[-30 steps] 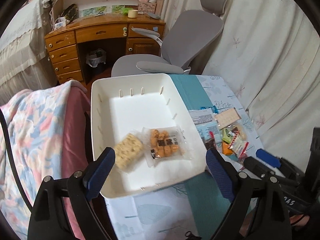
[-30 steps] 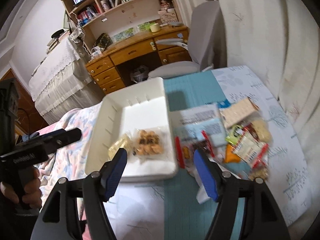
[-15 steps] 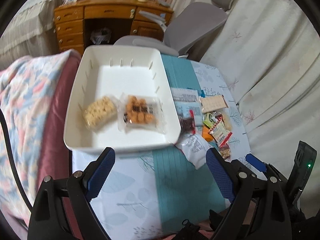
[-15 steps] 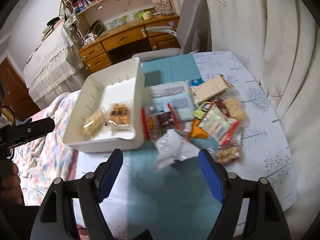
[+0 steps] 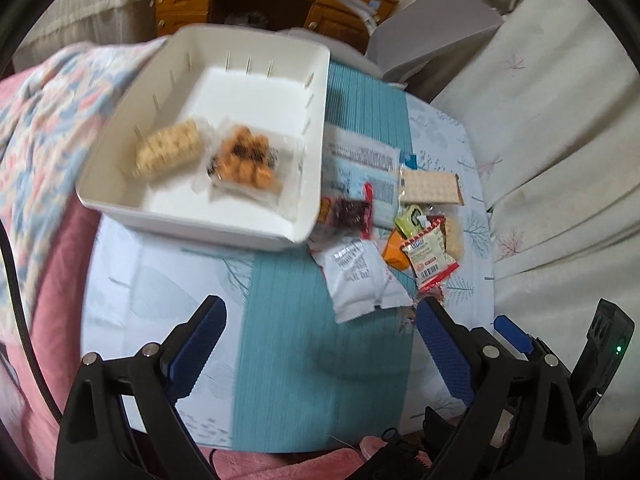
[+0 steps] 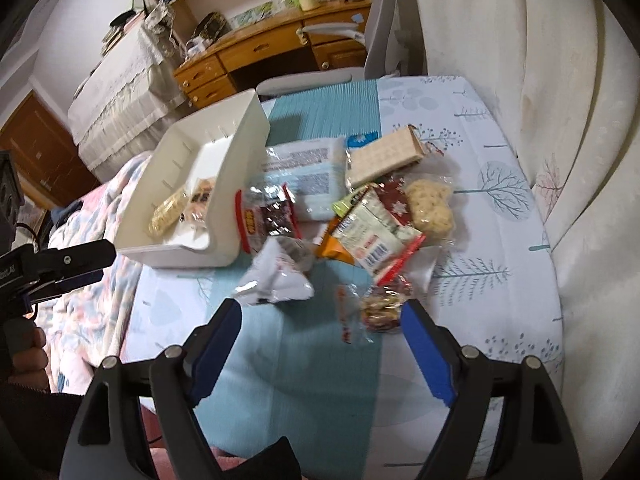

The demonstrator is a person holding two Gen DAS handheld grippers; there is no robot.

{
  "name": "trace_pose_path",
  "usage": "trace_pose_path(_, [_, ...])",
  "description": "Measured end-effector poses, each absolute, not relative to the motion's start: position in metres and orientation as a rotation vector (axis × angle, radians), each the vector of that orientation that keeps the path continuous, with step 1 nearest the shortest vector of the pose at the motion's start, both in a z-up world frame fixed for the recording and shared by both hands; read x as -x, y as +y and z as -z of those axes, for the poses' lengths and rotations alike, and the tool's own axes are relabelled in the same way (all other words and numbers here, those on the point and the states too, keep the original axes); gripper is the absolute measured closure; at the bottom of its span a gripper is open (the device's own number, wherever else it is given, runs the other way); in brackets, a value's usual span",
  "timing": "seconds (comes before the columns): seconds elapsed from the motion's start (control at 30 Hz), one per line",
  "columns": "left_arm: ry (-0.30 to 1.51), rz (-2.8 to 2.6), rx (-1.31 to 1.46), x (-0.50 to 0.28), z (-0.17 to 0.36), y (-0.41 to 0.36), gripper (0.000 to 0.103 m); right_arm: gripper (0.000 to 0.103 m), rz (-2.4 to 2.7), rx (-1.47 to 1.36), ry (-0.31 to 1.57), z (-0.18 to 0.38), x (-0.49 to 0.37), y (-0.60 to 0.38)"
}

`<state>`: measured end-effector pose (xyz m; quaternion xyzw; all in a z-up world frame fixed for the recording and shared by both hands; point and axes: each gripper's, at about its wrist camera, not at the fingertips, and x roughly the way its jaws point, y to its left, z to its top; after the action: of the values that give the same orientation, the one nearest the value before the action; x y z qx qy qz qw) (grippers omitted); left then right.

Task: Organize snacks
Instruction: 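Grasp the white printed pouch with the left tool while the right tool grasps the nut bag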

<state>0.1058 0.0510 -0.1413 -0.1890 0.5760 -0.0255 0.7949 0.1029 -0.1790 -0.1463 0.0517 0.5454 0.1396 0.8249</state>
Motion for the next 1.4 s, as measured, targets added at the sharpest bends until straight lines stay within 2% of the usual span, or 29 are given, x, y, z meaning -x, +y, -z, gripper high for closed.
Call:
trace_pose_path(0.57, [1.500, -0.086, 0.516, -0.157, 0.222, -0.020, 0.007, 0.020, -0.430, -0.008, 1.381, 0.213, -0.128, -0.209])
trace_pose_path(1.1, [1.628, -0.198, 0.497, -0.198, 0.275, -0.032, 0.008, 0.020, -0.512, 0.013, 1.411, 0.257, -0.143, -0.195])
trace_pose_path(1.27, [1.659, -0.205, 0.494, -0.203, 0.287, -0.031, 0.022, 0.021, -0.521, 0.057, 1.433, 0.266, -0.146, -0.178])
trace_pose_path(1.4, [1.667, -0.185, 0.532, -0.203, 0.294, -0.027, 0.035, 0.032, -0.543, 0.091, 1.405, 0.267, -0.145, -0.166])
